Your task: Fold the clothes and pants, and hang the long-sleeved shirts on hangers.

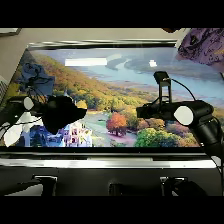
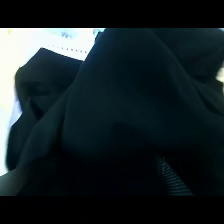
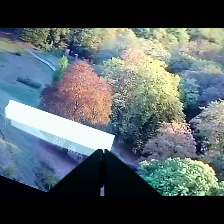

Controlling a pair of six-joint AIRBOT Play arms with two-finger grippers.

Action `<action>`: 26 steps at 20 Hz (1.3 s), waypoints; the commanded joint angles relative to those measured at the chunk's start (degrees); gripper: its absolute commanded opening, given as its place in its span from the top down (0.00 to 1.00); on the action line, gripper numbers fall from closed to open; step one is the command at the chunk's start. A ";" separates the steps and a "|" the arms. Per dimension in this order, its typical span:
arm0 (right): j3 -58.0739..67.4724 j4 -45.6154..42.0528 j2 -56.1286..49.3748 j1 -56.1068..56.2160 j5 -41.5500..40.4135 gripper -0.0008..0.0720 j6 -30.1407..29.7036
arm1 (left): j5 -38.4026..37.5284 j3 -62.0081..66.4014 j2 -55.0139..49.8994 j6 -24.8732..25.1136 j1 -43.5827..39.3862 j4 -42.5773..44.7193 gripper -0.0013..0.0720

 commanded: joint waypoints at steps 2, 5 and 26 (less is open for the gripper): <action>0.04 0.00 -0.02 0.07 -0.04 0.94 0.00 | 2.43 0.85 -6.10 -1.55 -0.02 -3.74 0.49; 0.04 0.00 0.02 0.07 0.31 0.69 0.00 | -1.01 4.00 -4.72 2.54 -0.70 -12.46 0.96; -2.10 -34.25 16.74 -0.09 27.10 0.54 9.07 | 7.65 18.10 -13.29 -3.04 -45.97 -36.96 0.33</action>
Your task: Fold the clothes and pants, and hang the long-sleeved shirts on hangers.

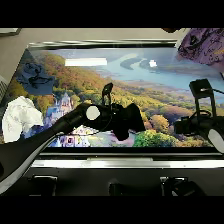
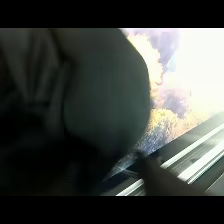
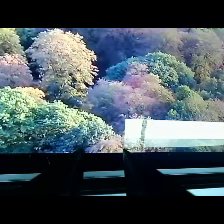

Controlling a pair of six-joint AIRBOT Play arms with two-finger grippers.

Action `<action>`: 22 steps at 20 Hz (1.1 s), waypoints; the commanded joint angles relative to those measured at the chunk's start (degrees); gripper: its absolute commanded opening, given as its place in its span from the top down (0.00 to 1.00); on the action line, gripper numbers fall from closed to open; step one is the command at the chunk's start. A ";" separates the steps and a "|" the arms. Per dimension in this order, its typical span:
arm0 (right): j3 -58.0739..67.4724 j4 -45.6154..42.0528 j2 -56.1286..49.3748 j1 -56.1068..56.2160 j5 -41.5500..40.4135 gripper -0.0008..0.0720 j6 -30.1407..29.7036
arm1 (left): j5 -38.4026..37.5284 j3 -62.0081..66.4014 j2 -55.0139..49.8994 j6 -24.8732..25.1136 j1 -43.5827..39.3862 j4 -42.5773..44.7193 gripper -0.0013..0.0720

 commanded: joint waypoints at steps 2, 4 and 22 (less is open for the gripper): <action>-3.19 -0.22 0.87 -0.02 -2.29 0.32 9.66 | -5.64 0.15 1.44 1.90 3.93 -0.20 0.16; -2.73 -0.59 0.68 -0.46 -6.32 0.25 16.00 | -9.53 0.15 6.05 3.28 9.18 3.63 0.16; -20.09 67.49 -33.11 -27.74 -20.74 0.17 -32.24 | -19.50 0.11 16.98 5.18 32.52 9.70 0.16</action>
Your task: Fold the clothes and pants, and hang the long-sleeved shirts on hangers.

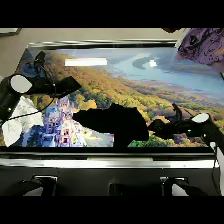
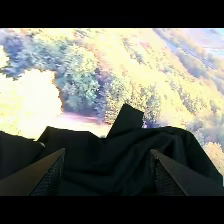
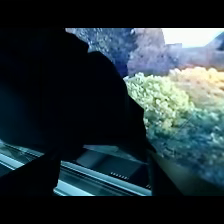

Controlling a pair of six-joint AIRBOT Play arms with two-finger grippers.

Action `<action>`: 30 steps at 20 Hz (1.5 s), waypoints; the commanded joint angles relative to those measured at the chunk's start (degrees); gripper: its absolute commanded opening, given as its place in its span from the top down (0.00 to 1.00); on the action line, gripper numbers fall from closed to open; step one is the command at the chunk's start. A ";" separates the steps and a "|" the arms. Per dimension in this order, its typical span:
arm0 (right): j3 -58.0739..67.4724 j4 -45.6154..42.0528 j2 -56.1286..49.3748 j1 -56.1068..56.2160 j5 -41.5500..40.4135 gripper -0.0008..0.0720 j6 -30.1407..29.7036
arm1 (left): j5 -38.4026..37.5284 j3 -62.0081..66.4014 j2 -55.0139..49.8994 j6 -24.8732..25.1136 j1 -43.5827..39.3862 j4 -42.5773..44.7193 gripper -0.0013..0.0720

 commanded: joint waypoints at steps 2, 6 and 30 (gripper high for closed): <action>-1.29 -1.11 -5.53 5.42 -7.45 0.17 -2.78 | -4.52 -0.02 0.07 -0.22 1.79 0.13 0.15; -1.29 -1.03 -7.10 5.57 -10.38 0.53 -3.39 | -12.24 -0.76 0.96 0.15 6.88 3.06 0.15; -1.22 1.01 -4.79 5.57 1.25 0.94 -4.72 | 16.02 -30.38 -10.97 30.23 14.45 -31.91 0.17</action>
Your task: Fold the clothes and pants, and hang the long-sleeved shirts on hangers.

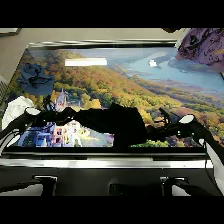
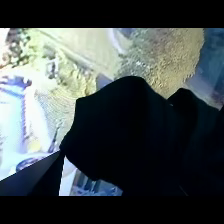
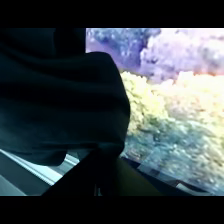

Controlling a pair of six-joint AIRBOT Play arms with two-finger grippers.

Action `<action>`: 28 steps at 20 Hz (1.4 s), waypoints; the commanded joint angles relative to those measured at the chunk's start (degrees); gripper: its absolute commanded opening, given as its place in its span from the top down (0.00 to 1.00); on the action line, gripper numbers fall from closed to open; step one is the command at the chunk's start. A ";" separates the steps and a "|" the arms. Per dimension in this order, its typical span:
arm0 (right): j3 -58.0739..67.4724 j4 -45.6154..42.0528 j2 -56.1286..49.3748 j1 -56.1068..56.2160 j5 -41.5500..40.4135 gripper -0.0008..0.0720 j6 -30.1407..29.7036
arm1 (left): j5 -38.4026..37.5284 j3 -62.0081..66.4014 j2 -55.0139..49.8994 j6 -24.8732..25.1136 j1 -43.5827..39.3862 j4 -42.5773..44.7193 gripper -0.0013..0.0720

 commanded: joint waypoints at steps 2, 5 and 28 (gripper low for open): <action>0.07 0.37 0.04 0.04 2.03 0.94 0.22 | 4.55 -0.09 -2.27 -1.22 -0.28 -0.87 0.17; 0.07 0.44 0.07 0.04 2.47 0.94 0.20 | 4.55 -0.09 -3.61 -1.31 -0.26 -2.32 0.45; 62.31 -34.86 28.46 -0.13 -2.67 0.94 12.11 | -11.19 43.54 43.50 -28.28 5.27 52.85 0.96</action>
